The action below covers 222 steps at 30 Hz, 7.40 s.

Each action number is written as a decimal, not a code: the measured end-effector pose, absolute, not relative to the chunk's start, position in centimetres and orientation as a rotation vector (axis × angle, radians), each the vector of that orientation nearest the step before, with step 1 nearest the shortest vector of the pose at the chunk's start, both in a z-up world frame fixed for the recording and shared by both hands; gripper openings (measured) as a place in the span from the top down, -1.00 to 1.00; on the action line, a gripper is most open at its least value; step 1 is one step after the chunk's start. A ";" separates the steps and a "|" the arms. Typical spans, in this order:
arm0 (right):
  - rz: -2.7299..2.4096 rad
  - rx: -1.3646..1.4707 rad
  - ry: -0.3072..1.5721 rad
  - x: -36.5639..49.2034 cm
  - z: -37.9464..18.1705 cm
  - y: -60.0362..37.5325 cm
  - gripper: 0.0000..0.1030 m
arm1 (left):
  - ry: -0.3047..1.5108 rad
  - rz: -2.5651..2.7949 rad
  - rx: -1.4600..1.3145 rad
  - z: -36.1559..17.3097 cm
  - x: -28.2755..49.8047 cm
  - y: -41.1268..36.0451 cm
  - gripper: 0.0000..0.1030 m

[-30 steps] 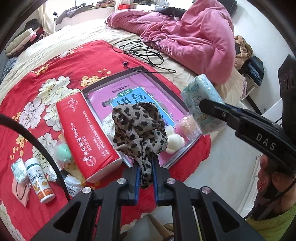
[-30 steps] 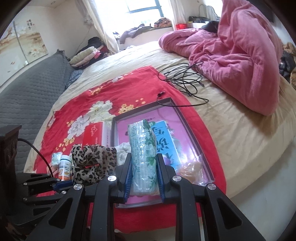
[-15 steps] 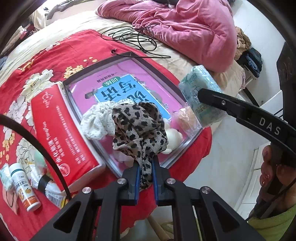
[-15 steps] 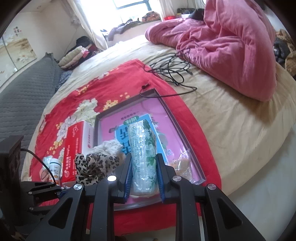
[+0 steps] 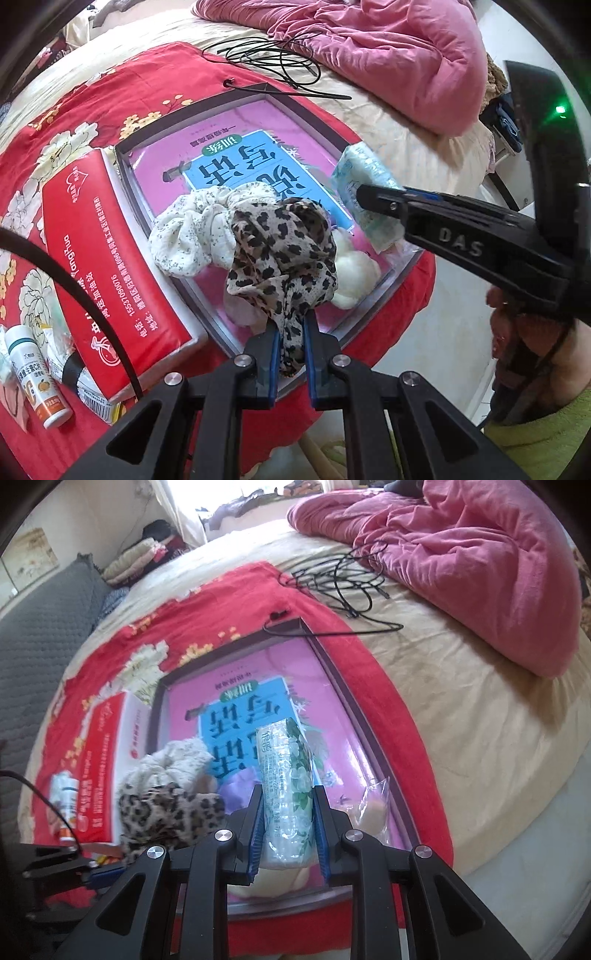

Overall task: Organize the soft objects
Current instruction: 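Carry the leopard scrunchie with left tool while right tool carries the pad toward the pink tray, then lower and release the leopard scrunchie with left tool while right tool releases the pad onto the tray, then lift both open tools away from the pink tray, then move both tools over the remaining pile of items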

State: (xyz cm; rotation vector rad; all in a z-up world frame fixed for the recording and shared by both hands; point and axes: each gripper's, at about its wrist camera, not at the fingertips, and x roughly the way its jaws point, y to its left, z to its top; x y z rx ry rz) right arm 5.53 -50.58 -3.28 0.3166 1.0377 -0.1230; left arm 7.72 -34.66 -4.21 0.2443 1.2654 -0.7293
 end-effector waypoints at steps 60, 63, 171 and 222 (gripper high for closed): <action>-0.157 0.377 0.966 3.2 -1.3 -51.0 -0.07 | 1.249 -0.680 0.173 -3.3 10.1 -33.0 0.09; -0.158 0.380 0.966 3.1 -1.3 -51.2 -0.07 | 1.236 -0.681 0.185 -3.1 9.9 -33.0 0.06; -0.005 0.022 0.868 5.6 8.2 -30.9 -0.52 | 1.025 -0.286 -0.055 5.7 7.7 -6.3 -0.16; 0.217 -0.095 1.032 8.8 1.4 -20.0 -0.52 | 1.209 -0.172 -0.163 -2.0 12.1 4.8 -0.16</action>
